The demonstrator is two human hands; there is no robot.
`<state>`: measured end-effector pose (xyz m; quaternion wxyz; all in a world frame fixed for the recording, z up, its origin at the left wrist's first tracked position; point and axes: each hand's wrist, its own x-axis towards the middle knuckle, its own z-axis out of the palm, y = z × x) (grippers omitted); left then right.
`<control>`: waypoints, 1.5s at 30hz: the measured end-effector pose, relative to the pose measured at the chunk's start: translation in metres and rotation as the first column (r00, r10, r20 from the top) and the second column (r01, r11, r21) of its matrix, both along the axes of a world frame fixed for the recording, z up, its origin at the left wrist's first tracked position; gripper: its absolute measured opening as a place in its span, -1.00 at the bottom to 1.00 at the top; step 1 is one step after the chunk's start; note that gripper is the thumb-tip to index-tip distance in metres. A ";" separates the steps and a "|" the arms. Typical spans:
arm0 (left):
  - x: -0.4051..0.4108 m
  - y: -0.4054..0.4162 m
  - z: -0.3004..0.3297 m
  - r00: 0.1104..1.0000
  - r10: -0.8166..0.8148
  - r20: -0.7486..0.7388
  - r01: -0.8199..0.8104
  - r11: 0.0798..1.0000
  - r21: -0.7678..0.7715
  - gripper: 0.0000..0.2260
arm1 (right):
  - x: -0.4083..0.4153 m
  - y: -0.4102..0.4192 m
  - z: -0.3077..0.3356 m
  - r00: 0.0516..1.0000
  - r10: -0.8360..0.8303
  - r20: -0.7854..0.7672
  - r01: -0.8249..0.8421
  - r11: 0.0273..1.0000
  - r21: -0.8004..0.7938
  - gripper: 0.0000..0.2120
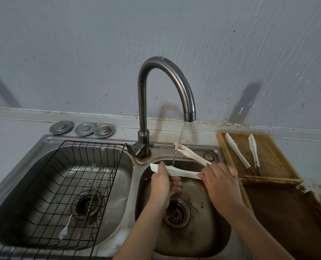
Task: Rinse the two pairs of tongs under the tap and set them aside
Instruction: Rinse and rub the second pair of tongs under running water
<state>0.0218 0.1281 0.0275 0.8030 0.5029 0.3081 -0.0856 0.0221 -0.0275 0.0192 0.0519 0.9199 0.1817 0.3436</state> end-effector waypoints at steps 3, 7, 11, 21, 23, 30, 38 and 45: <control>0.000 -0.006 0.003 0.999 -0.048 0.006 0.048 0.999 -0.005 -0.67 | 0.000 -0.003 -0.001 0.998 -0.022 -0.061 0.022 1.000 0.014 -0.68; 0.000 -0.008 -0.003 0.988 -0.157 0.010 0.157 0.987 0.045 -0.74 | -0.003 -0.015 -0.004 0.987 0.000 -0.162 0.003 1.000 0.019 -0.88; 0.005 0.001 -0.008 0.993 -0.098 -0.065 0.096 0.995 -0.040 -0.56 | -0.005 -0.026 -0.010 0.970 -0.016 -0.242 0.031 0.998 0.059 -0.90; 0.007 0.006 -0.013 0.996 -0.023 -0.090 0.016 0.997 -0.081 -0.73 | -0.006 -0.018 -0.004 0.961 -0.002 -0.276 0.019 0.998 0.058 -0.90; 0.012 0.017 -0.014 0.990 0.096 -0.101 -0.109 0.985 -0.133 -0.68 | -0.006 -0.020 -0.003 0.960 0.003 -0.281 0.017 0.997 0.069 -0.88; -0.003 0.003 -0.009 0.993 0.069 0.091 -0.051 0.982 -0.183 -0.59 | -0.008 -0.019 -0.002 0.955 0.012 -0.297 0.030 0.990 0.136 -0.82; 0.009 0.022 -0.003 0.975 -0.178 0.132 0.181 0.983 -0.010 -0.79 | -0.011 -0.040 0.000 0.921 0.050 -0.388 0.048 0.970 0.237 -0.89; 0.012 0.025 0.004 0.945 -0.273 0.181 0.255 0.960 0.115 -0.87 | -0.010 -0.043 -0.002 0.830 0.126 -0.544 0.145 0.892 0.428 -0.83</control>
